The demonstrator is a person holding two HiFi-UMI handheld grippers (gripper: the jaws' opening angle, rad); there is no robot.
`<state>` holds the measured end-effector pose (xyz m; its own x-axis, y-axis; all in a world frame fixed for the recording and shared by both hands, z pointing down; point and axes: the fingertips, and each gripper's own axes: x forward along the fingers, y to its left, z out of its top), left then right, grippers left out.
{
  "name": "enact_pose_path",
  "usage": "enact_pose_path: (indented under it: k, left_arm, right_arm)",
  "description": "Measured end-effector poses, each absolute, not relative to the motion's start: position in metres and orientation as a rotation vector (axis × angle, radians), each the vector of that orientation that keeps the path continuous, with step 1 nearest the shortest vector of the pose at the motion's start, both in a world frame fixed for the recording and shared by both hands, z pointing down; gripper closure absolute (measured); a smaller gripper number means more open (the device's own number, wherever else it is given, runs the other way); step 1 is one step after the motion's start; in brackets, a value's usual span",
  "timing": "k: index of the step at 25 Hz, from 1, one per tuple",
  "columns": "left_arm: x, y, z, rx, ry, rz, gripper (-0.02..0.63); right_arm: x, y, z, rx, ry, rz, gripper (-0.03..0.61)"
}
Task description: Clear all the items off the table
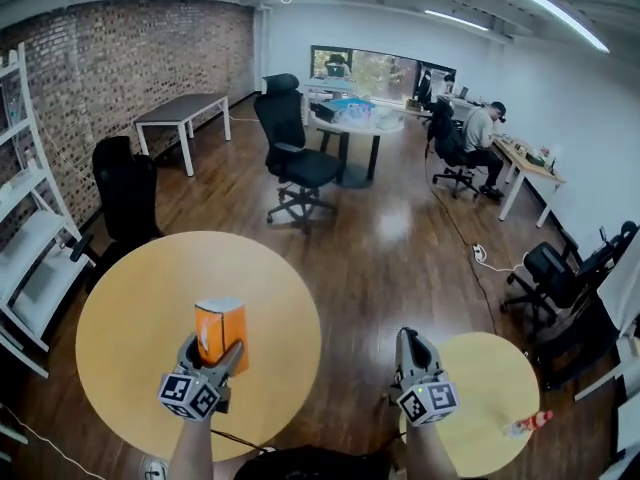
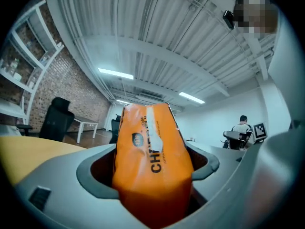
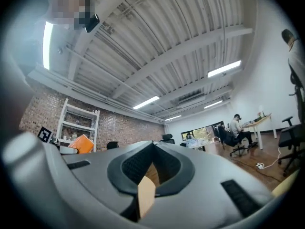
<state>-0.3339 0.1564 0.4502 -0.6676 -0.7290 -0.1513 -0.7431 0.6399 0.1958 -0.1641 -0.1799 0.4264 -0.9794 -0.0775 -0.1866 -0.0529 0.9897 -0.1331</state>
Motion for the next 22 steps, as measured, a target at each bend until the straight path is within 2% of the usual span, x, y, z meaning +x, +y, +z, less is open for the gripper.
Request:
enact_pose_path:
  k: [12, 22]
  left_arm:
    - [-0.323, 0.414, 0.46, -0.626, 2.965, 0.352, 0.21]
    - [-0.282, 0.516, 0.486, -0.223, 3.063, 0.38, 0.21]
  right_arm:
    - [-0.301, 0.024, 0.435, 0.553, 2.986, -0.153, 0.574]
    - [-0.363, 0.124, 0.446, 0.915, 2.965, -0.188, 0.574]
